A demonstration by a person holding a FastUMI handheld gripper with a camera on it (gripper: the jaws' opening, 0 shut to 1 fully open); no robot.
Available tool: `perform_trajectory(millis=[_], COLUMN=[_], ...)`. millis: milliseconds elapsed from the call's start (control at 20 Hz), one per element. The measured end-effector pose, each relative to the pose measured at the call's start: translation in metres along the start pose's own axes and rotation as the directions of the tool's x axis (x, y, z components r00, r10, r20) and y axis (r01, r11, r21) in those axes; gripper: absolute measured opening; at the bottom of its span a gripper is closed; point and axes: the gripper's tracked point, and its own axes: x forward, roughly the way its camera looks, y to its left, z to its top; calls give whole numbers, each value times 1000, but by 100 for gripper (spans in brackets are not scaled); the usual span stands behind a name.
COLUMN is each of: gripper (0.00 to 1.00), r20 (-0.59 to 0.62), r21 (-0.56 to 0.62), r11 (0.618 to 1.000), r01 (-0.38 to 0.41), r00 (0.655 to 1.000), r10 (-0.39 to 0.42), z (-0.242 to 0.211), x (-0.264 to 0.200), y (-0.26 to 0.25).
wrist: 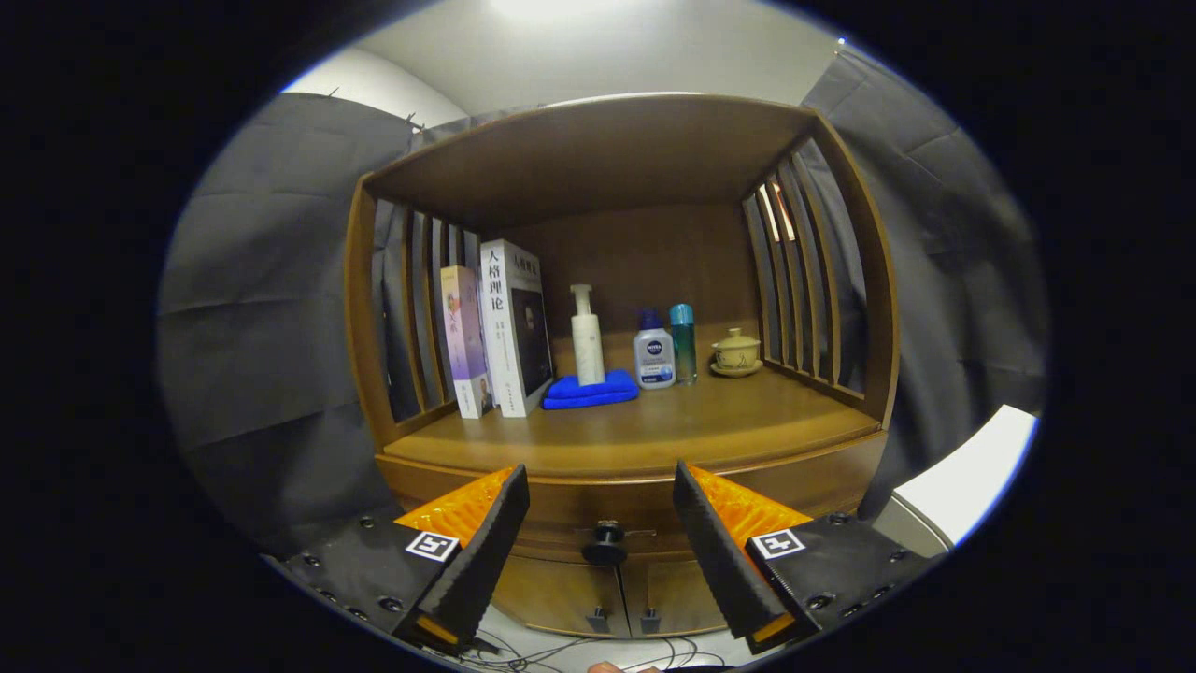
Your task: Pull open the drawer, take out the items inside it, and place them on the countertop above the cabinet.
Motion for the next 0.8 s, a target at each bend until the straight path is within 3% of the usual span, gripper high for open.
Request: perform_trajectory(millis=[800], gripper=[98], r20=[-161], r21=[-27], r11=[997], r01=[67], r00=[984], r10=[-71], z=[-100], x=[56], y=[-9])
